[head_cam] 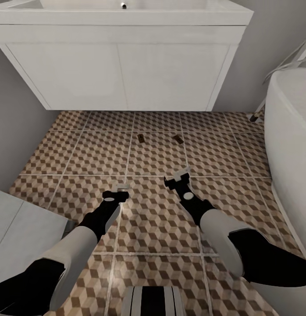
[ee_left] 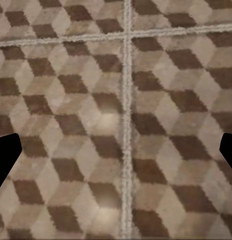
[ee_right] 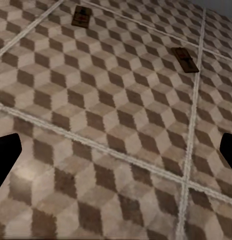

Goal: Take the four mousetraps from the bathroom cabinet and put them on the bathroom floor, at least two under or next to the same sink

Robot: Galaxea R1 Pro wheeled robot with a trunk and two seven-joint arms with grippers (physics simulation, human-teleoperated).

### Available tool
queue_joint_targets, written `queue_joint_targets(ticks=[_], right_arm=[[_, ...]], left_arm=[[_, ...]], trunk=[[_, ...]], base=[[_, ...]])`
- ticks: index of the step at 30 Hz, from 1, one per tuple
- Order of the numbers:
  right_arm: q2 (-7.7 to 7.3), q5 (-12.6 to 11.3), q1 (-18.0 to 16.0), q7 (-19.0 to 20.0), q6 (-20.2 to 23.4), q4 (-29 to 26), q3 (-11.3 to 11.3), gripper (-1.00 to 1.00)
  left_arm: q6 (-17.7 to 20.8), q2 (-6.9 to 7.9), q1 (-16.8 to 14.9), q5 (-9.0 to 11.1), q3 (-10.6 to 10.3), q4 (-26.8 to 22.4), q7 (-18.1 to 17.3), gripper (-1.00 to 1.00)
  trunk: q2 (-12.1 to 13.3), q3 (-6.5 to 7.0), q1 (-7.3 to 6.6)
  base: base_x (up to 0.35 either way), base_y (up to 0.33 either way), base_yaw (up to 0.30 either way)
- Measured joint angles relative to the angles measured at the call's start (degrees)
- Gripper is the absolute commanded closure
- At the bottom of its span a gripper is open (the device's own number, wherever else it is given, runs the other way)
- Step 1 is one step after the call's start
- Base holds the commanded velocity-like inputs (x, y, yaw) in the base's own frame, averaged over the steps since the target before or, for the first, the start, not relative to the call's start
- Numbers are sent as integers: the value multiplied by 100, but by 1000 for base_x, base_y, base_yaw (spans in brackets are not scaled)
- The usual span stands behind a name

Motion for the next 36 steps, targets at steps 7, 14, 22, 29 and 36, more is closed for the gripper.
queue_joint_targets(ticks=[7, 14, 22, 29, 36], right_arm=[[-58, -18, 5, 1, -417, 465, 1, -100], [-169, -24, 238, 3, -555, 583, 2, -100], [-237, -26, 578, 4, -682, 598, 0, -100], [-320, -24, 963, -4, -944, 601, 1, -100], [-332, -23, 1184, -5, -996, 601, 1, -100]], left_arm=[[-54, 7, 165, -3, 0, -5, -2, -100], [-386, 8, 362, -1, 1, 3, -4, -100], [-517, 8, 578, -1, 1, 4, -6, -100], [-543, 14, 847, 0, 2, -1, -11, -100], [-549, 16, 1009, -2, 1, -2, -12, -100]], trunk=[[9, 155, -18], [19, 310, -36], [30, 487, -56], [154, 629, -131], [435, 756, -286]], base=[[0, 0, 0], [0, 0, 0], [0, 0, 0], [0, 0, 0], [0, 0, 0]])
